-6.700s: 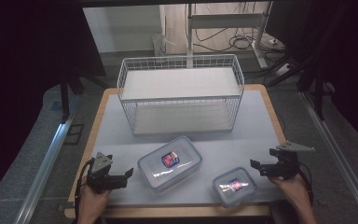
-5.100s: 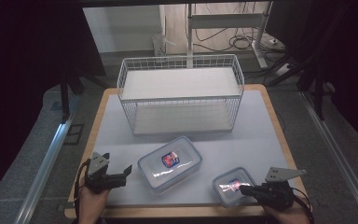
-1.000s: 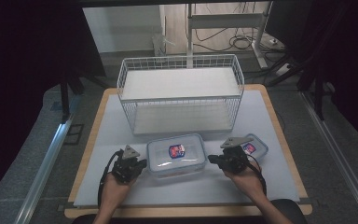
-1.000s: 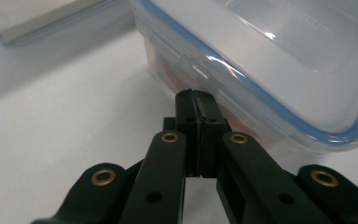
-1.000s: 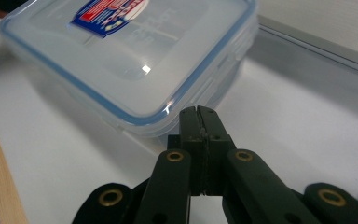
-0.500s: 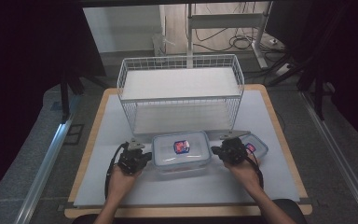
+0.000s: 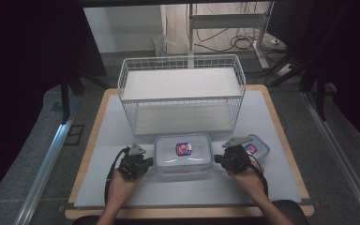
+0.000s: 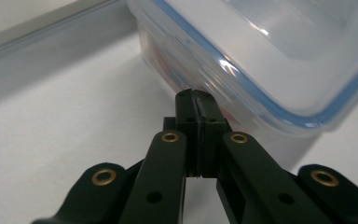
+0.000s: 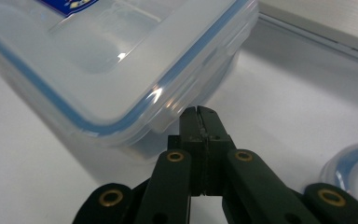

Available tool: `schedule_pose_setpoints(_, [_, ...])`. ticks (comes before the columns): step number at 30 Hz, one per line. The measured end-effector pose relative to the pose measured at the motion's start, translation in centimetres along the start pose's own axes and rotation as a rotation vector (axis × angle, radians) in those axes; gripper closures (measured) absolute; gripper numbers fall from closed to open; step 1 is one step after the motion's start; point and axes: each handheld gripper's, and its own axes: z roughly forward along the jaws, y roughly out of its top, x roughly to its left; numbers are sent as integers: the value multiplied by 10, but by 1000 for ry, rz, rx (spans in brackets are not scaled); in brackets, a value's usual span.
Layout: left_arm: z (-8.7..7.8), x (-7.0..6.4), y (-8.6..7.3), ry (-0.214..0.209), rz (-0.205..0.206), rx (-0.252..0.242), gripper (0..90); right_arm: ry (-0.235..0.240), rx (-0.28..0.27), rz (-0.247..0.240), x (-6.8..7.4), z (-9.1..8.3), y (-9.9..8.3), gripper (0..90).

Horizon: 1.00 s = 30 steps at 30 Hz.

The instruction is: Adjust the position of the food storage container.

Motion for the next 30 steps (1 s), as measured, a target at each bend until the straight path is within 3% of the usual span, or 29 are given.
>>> schedule_pose_setpoints(5, [1, 2, 1, -3, -2, -4, 899, 14, 1, 2, 0, -2, -2, 899])
schedule_pose_setpoints(8, [8, 5, 7, 39, -3, -22, 890, -32, -17, -17, -2, 2, 4, 898])
schedule_pose_setpoints(14, [8, 5, 7, 32, 0, -19, 899, -22, -24, -14, -6, 4, 5, 899])
schedule_pose_setpoints(27, [0, -9, -2, 15, 8, -4, 899, -1, -6, -8, 4, -9, -9, 899])
schedule_pose_setpoints(30, [-5, -6, -3, 21, 6, -10, 837, 9, -13, -11, 4, -13, -11, 897])
